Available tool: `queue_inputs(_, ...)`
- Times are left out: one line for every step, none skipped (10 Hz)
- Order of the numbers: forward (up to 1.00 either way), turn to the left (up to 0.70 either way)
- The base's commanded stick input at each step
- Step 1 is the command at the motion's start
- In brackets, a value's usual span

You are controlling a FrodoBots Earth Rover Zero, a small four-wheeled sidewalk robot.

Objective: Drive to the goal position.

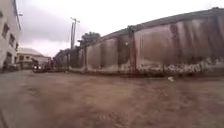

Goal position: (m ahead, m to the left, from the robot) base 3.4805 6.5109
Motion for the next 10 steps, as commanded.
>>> queue_inputs(0.85,0.34)
queue_inputs(0.85,0.34)
queue_inputs(0.85,0.34)
queue_inputs(0.85,0.34)
queue_inputs(0.85,0.34)
queue_inputs(0.85,0.34)
queue_inputs(0.85,0.3)
queue_inputs(0.85,0.26)
queue_inputs(0.85,0.22)
queue_inputs(0.85,0.18)
